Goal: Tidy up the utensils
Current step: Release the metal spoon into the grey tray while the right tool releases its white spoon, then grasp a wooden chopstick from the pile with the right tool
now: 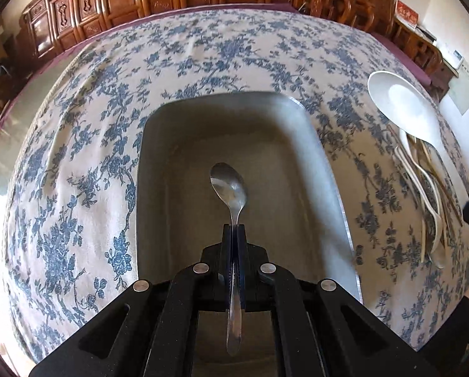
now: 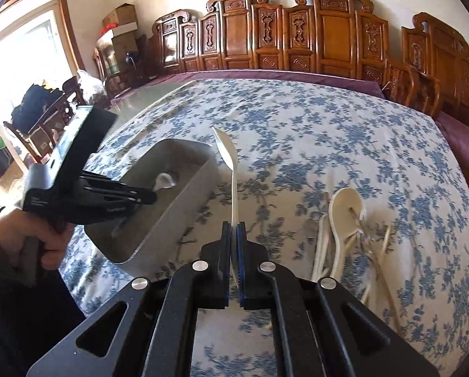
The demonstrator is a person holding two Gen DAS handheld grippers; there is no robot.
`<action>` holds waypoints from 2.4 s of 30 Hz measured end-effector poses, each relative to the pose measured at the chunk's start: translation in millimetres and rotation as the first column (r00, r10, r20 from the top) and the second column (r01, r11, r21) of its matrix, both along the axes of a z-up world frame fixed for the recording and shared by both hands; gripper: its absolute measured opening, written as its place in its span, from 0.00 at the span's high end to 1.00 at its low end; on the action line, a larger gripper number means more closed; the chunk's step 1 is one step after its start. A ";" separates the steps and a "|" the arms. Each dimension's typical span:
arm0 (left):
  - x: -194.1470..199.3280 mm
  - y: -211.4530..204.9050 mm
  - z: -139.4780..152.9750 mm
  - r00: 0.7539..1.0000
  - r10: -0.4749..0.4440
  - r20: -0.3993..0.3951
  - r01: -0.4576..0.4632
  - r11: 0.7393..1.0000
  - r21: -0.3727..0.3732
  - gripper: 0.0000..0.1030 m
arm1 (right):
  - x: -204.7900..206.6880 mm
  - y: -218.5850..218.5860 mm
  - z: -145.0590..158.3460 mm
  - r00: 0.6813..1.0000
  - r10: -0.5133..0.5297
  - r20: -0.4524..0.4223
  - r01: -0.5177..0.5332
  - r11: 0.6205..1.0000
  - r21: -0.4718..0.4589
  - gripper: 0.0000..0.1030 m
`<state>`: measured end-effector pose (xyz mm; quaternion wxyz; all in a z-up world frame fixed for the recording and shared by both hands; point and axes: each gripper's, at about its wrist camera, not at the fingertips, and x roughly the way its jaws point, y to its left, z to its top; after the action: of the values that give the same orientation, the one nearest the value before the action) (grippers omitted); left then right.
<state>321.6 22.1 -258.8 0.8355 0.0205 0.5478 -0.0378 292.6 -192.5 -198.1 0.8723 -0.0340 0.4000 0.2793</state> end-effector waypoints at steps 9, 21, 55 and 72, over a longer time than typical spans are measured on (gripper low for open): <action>-7.9 9.2 8.1 0.998 -0.015 0.062 0.016 1.000 -0.016 0.84 | -7.2 20.6 1.3 1.000 0.005 -0.018 -0.005 1.000 -0.016 0.95; -35.8 61.2 59.6 0.969 0.065 0.239 -0.053 0.997 -0.054 0.83 | -7.6 78.5 0.4 0.996 -0.010 -0.086 0.008 1.000 -0.016 0.95; -38.9 68.9 71.7 0.958 0.052 0.282 -0.024 0.995 -0.100 0.79 | -2.8 56.7 8.2 0.995 -0.089 -0.038 0.086 0.993 -0.076 0.92; -45.5 -44.0 62.3 0.960 -0.037 0.277 0.078 0.987 -0.138 0.52 | -1.3 -111.3 -9.9 0.951 -0.308 0.022 0.308 0.936 -0.169 0.78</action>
<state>276.1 -21.9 -196.5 0.9008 -0.0204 0.4223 -0.0993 291.3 -303.9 -208.0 0.8981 -0.0447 0.4250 0.1042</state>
